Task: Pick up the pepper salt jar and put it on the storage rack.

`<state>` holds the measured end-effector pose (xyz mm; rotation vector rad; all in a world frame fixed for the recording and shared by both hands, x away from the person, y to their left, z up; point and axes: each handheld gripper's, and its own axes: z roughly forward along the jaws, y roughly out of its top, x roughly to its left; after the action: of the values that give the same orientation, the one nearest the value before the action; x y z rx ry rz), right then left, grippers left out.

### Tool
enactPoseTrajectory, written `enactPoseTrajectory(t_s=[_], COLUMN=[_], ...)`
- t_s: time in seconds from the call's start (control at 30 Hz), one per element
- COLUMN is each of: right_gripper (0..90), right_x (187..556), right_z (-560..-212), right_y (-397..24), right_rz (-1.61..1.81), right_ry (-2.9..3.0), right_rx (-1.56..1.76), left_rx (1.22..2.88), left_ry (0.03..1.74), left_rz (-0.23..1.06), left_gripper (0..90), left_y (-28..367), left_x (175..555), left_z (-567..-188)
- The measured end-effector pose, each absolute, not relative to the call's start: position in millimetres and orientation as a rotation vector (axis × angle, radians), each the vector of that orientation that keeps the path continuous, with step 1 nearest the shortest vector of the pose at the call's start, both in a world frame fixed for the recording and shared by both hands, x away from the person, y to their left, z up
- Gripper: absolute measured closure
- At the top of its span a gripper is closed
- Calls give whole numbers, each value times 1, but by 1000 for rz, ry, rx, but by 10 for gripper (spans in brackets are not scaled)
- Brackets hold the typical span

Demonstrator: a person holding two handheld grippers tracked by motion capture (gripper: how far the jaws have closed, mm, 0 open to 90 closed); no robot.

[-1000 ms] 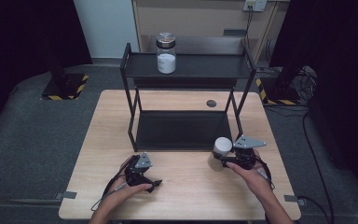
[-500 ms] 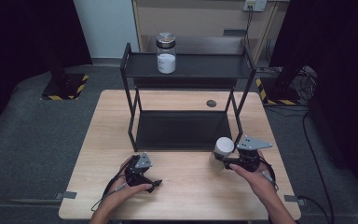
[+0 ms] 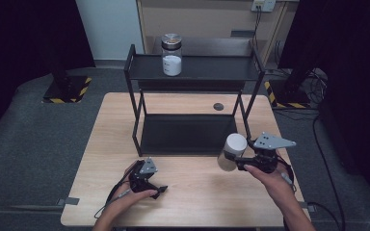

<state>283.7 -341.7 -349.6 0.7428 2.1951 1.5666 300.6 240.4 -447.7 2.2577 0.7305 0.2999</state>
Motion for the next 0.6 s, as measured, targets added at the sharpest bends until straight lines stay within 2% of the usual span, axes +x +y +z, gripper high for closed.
enactPoseTrajectory(t_s=[0.6], right_gripper=[357], right_x=[290], right_z=[-316], right_y=[-355], right_rz=[1668], right_ry=[2132], right_rx=[728], left_rx=[2258], left_ry=[732], left_rz=[300], left_gripper=[0], left_y=[240], left_x=[300], left_z=[-448])
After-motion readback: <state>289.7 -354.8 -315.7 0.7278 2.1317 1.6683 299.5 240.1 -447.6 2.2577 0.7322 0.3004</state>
